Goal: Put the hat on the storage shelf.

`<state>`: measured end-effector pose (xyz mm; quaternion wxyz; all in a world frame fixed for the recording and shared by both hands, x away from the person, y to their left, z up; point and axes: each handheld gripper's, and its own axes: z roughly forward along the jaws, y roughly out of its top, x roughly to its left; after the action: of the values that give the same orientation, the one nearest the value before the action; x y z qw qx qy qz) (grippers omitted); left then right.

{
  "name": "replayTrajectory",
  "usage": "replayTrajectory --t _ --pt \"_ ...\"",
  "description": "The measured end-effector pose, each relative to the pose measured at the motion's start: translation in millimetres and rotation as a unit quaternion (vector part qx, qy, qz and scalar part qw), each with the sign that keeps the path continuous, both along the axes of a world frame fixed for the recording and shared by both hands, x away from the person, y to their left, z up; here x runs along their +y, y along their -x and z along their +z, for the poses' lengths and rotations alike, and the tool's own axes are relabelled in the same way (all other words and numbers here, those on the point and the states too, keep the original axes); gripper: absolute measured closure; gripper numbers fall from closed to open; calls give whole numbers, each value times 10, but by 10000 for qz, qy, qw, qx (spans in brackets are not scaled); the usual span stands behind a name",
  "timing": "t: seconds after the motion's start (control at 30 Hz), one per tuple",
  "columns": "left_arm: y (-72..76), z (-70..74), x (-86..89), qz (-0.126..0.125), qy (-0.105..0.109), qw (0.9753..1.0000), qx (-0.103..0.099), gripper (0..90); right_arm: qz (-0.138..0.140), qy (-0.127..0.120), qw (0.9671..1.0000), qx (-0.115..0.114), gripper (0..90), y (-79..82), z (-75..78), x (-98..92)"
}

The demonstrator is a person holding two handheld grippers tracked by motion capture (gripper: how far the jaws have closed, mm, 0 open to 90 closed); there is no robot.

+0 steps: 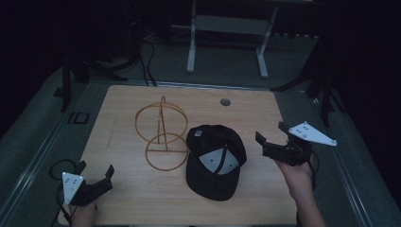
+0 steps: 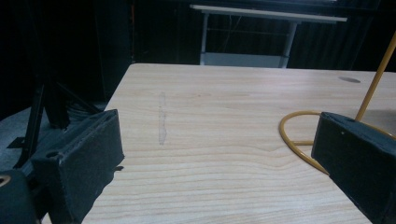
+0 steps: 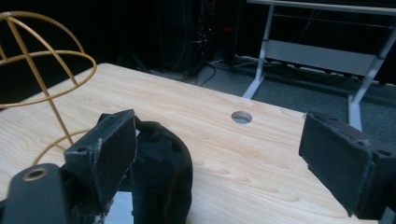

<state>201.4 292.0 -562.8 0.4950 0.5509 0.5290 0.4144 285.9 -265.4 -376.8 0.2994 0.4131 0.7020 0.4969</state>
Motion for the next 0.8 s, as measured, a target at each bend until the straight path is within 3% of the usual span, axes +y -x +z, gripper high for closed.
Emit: replayTrajectory --t 0.2,0.3,0.5,0.8 --pt "-7 -1 -7 -43 23 10000 47 25 317 245 9984 400 126 -73 -111 257" --pt "-10 0 -14 -75 20 10000 57 25 373 303 9977 469 148 -98 -152 319" --pt "-12 -1 -15 -92 1 9999 78 25 537 390 9936 912 236 -254 -362 497" --pt "-14 2 -27 -145 -43 9998 98 25 460 718 9880 1287 364 -402 -630 632"
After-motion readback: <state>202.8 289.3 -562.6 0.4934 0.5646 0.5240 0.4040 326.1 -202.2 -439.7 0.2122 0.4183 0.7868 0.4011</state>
